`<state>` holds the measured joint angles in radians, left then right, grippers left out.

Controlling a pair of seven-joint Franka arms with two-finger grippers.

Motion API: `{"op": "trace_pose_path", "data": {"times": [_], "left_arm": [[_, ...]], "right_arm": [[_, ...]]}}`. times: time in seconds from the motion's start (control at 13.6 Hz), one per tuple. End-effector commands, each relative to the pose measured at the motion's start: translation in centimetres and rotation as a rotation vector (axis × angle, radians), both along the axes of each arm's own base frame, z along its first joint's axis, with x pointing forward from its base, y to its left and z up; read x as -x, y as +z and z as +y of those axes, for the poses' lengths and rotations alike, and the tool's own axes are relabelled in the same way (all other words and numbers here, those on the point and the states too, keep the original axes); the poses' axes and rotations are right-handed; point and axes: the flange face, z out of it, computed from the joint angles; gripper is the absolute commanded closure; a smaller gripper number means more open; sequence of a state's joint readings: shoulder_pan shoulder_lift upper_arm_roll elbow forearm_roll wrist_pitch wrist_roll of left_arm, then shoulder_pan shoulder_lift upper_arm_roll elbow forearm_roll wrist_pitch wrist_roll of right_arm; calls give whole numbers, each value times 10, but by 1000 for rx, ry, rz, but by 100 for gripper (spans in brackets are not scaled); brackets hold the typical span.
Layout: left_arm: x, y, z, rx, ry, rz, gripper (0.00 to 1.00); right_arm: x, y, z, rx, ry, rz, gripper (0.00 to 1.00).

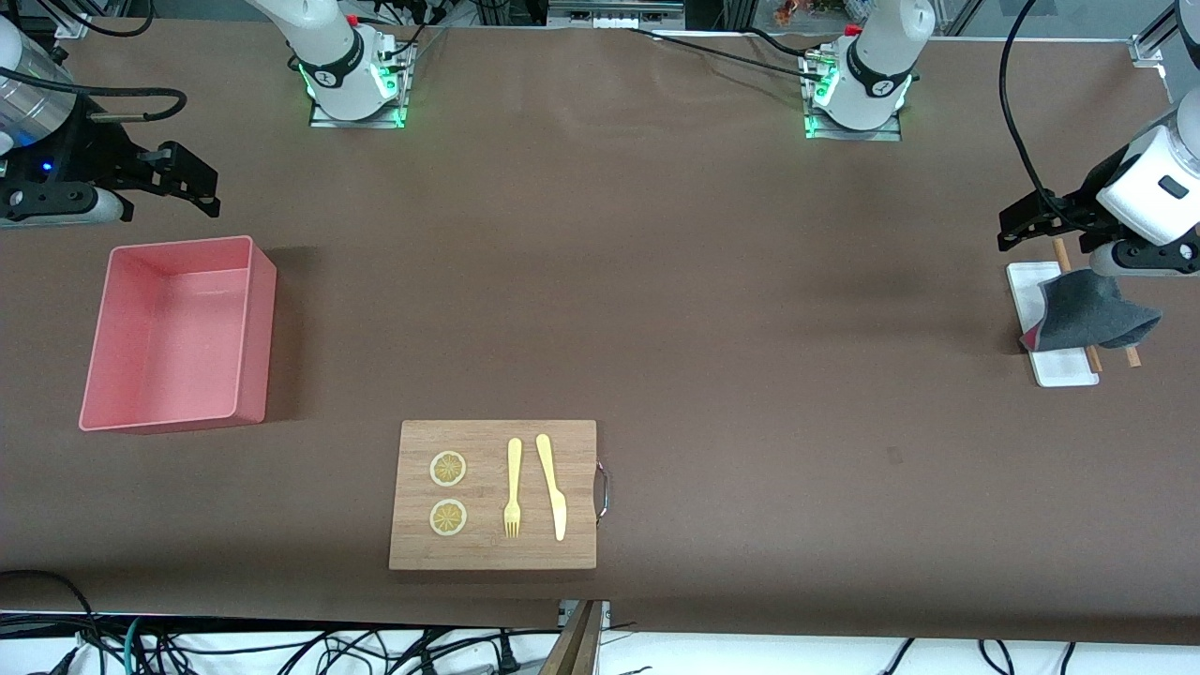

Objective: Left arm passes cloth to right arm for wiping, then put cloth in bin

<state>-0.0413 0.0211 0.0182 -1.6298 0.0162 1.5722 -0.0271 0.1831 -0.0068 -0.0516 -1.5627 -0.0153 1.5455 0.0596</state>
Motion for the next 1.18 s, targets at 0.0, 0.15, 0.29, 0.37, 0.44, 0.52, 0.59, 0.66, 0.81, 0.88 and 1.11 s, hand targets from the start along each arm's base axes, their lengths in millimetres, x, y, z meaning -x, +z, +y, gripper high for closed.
{"op": "trace_pose_path", "data": {"times": [0.0,0.15,0.29,0.37,0.44,0.52,0.59,0.66,0.81,0.88,1.11], "left_arm": [[1,2,10,-5,-13,5,0],[1,2,42,3,-56,5,0],[1,-4,83,14,-108,13,0],[1,-12,108,28,-138,23,0],[1,-20,136,43,-166,29,0],[0,-30,162,53,-221,28,0],[2,-45,192,73,-290,37,0],[5,-58,222,91,-341,34,0],[12,-88,279,150,-419,2,0],[14,-107,302,187,-460,-12,0],[29,-163,369,263,-602,-98,0]], "right_arm": [[2,2,2,-9,10,-9,0],[2,2,2,-9,10,-9,0],[0,1,-1,-9,5,-8,0],[0,2,-1,-11,4,-9,0],[1,1,-2,-9,3,-6,0],[1,1,-2,-9,3,-8,0],[1,1,-2,-9,3,-8,0],[1,1,-1,-8,5,-2,0],[1,1,0,-9,7,-8,0],[2,1,-1,-9,5,2,0],[1,0,-6,-10,-4,6,0]]}}
